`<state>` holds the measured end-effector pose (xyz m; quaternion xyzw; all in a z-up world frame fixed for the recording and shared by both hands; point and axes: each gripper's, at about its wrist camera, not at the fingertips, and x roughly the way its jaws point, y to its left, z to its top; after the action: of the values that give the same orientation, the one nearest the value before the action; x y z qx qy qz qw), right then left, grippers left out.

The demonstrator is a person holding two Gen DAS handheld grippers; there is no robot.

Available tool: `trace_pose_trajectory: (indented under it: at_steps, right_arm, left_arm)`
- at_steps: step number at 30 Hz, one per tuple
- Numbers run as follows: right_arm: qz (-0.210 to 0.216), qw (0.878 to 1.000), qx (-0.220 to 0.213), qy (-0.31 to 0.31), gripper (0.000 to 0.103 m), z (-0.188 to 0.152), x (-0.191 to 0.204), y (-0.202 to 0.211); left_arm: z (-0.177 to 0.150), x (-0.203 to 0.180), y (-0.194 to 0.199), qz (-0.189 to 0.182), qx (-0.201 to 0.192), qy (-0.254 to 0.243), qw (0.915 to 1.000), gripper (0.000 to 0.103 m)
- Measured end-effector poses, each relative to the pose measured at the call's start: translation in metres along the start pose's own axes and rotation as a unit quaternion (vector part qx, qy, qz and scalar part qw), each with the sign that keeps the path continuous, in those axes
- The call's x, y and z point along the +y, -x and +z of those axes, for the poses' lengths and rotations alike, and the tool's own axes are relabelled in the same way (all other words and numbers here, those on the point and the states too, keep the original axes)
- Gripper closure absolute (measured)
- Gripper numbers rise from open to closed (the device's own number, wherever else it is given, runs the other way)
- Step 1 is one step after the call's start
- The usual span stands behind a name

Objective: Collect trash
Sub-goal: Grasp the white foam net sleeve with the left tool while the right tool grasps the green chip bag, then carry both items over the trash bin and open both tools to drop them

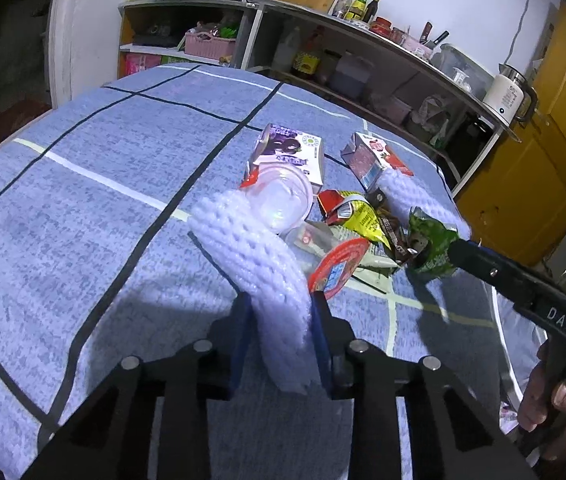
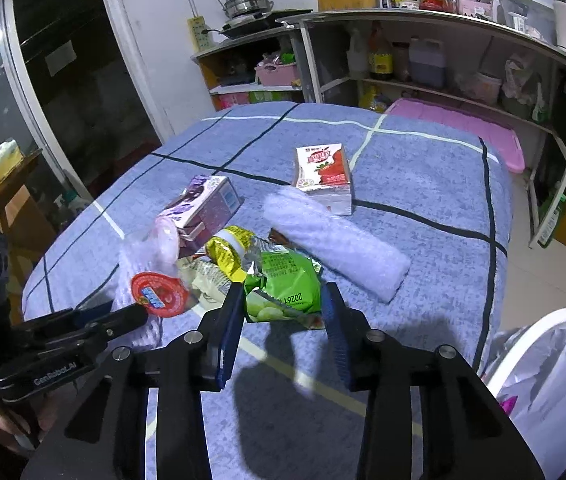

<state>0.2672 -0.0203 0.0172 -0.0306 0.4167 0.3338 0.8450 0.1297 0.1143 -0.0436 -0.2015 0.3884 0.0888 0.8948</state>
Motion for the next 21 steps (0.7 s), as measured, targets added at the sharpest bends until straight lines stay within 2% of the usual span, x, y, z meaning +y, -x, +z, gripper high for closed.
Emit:
trace_pose_trajectory:
  at_steps: [5, 21]
  right_arm:
    - [0.008, 1.000, -0.008, -0.007, 0.066, -0.010, 0.005, 0.013]
    - [0.022, 0.998, -0.046, -0.036, 0.066, -0.051, 0.018, 0.081]
  left_arm:
    - [-0.005, -0.001, 0.013, -0.004, -0.007, -0.009, 0.9999, 0.078]
    - [-0.024, -0.017, 0.068, -0.028, -0.035, -0.041, 0.9981, 0.079]
